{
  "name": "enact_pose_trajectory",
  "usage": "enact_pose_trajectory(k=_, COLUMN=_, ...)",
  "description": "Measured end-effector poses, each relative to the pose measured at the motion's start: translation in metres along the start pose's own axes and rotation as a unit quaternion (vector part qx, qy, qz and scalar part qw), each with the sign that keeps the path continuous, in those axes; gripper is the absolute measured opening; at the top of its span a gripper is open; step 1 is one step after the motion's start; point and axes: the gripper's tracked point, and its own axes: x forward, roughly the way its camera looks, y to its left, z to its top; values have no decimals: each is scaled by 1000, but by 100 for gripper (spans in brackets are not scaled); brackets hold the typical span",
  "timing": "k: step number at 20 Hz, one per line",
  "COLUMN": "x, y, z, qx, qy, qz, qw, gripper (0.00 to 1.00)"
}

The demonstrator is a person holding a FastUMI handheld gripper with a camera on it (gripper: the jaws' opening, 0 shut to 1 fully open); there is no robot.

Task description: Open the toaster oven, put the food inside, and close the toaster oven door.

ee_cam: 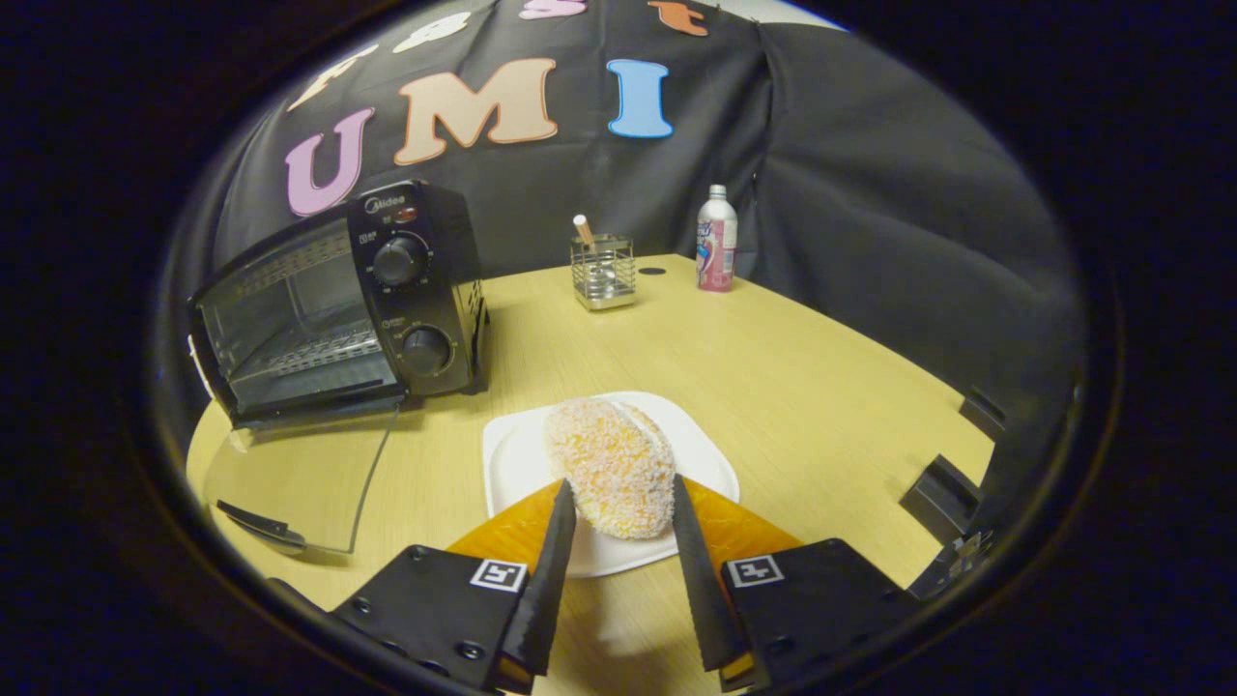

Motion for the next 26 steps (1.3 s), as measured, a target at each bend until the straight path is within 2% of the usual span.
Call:
enact_pose_trajectory(k=6, x=-10, y=2, z=13, qx=11, qy=-43, qz=8, qw=999, gripper=46)
enact_pose_trajectory(k=11, x=-19, y=10, z=16, qx=8, qy=-66, qz=16, qw=998, gripper=47)
enact_pose_trajectory(k=17, x=-42, y=53, z=26, qx=19, qy=-75, qz=77, qw=994, gripper=47)
enact_pose_trajectory(k=21, x=-61, y=105, z=46, qx=17, qy=-95, qz=145, qw=985, gripper=47)
enact_pose_trajectory(k=26, x=-66, y=180, z=67, qx=9, qy=-99, qz=208, qw=973, gripper=47)
